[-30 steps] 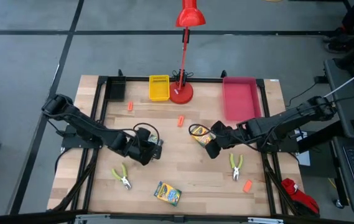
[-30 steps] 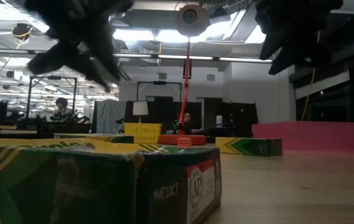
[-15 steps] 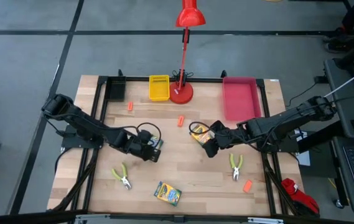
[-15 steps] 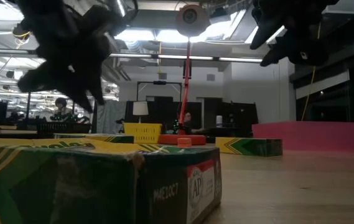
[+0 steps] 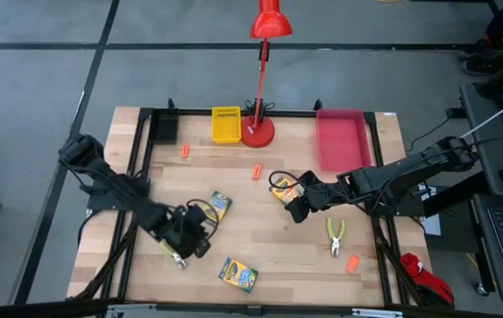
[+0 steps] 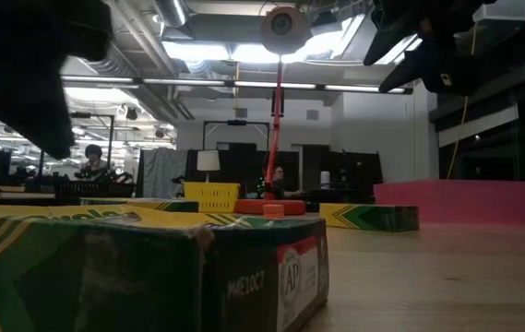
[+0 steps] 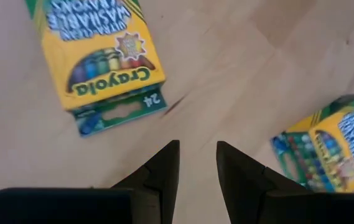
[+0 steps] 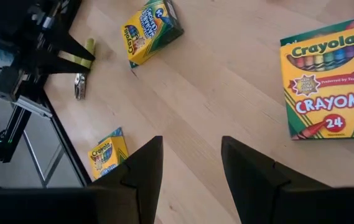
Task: Pick & Place School Supplies
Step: Adjust the yellow crayon box
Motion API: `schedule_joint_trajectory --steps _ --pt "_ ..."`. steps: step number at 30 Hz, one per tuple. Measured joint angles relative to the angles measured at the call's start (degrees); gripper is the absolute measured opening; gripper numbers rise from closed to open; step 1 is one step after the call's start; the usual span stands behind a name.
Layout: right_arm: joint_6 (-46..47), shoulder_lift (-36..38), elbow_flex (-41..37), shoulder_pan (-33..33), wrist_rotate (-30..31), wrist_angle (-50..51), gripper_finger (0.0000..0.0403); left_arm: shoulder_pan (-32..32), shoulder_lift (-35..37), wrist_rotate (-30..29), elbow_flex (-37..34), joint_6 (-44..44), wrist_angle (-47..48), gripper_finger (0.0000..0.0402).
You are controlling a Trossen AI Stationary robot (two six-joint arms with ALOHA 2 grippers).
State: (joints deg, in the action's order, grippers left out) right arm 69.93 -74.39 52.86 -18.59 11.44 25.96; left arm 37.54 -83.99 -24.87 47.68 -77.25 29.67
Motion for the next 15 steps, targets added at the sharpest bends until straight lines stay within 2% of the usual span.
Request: schedule_joint_trajectory --steps 4,9,15 --pt "-0.01 0.0 0.0 0.0 0.16 0.0 0.0166 4.29 0.0 -5.74 0.0 0.09 3.98 0.0102" --pt "0.0 0.0 0.0 0.0 0.15 -0.02 0.0166 6.56 0.0 -6.84 0.0 1.78 10.57 0.0102" --pt "0.18 0.0 0.0 0.0 0.14 -0.2 0.0166 6.18 -0.1 -6.59 0.02 19.12 10.79 0.0102"
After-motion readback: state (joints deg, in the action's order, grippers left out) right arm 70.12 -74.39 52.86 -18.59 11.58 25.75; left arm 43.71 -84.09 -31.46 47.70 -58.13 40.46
